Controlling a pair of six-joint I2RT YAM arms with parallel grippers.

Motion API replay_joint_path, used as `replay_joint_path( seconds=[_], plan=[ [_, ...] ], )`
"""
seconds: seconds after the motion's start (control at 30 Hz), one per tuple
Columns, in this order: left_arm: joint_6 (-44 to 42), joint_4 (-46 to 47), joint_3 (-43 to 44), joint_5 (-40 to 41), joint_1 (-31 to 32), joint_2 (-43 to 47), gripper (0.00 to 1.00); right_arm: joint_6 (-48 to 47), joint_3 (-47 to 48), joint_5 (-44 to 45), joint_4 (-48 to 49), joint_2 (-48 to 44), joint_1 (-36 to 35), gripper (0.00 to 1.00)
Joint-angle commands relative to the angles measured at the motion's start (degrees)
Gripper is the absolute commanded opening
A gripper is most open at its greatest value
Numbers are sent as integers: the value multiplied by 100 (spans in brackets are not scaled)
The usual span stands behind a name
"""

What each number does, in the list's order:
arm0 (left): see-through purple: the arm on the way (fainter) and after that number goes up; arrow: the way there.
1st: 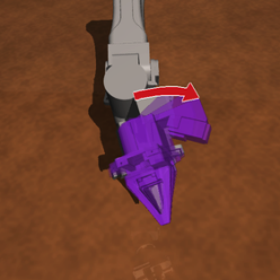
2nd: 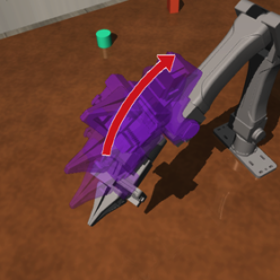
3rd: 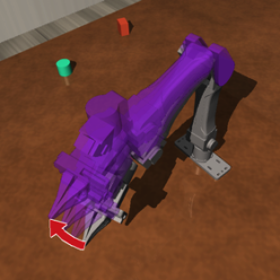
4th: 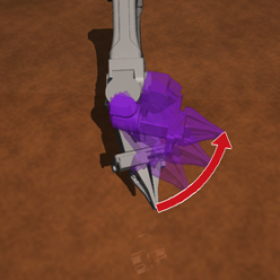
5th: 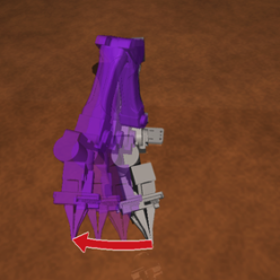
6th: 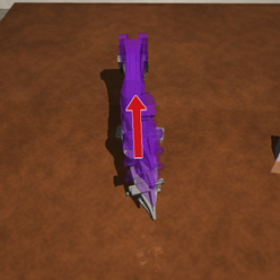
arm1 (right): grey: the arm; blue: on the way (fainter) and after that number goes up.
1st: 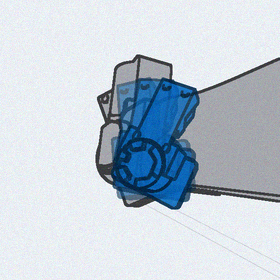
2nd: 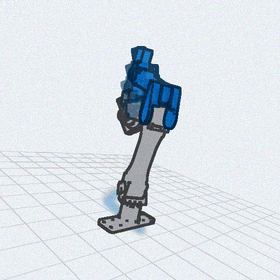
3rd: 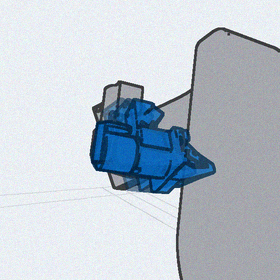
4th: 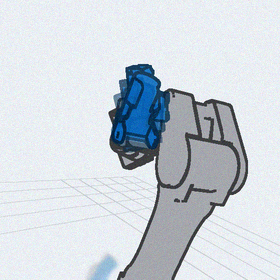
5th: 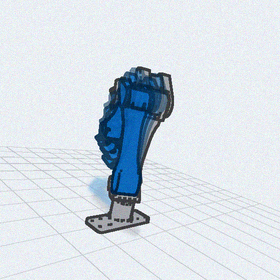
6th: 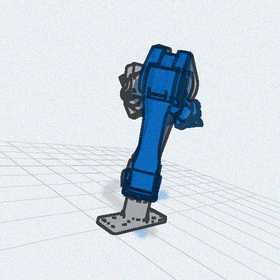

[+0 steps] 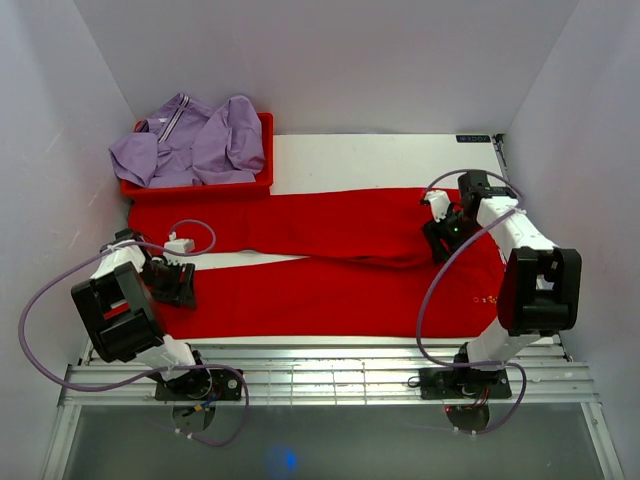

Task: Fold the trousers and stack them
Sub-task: Flatten the trousers out

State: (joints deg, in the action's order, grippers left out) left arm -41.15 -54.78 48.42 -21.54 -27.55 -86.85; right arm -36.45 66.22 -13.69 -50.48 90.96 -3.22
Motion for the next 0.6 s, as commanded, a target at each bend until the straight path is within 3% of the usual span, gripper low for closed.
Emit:
replay_joint_path(
  seconds=[0.0, 0.27, 0.4, 0.57],
  plan=[
    [-139, 424, -26, 141, -119, -130, 65, -38, 251, 541, 477, 483, 243, 64],
    [-297, 372, 159, 211, -601, -421, 64, 59, 401, 1342, 1312, 1476, 858, 53],
    [-420, 320, 167, 247, -804, -482, 64, -116, 129, 1712, 1506, 1592, 1095, 50],
    [-675, -66, 421, -16, -892, -246, 63, -459, -346, 1433, 1305, 1128, 1298, 50]
  ],
)
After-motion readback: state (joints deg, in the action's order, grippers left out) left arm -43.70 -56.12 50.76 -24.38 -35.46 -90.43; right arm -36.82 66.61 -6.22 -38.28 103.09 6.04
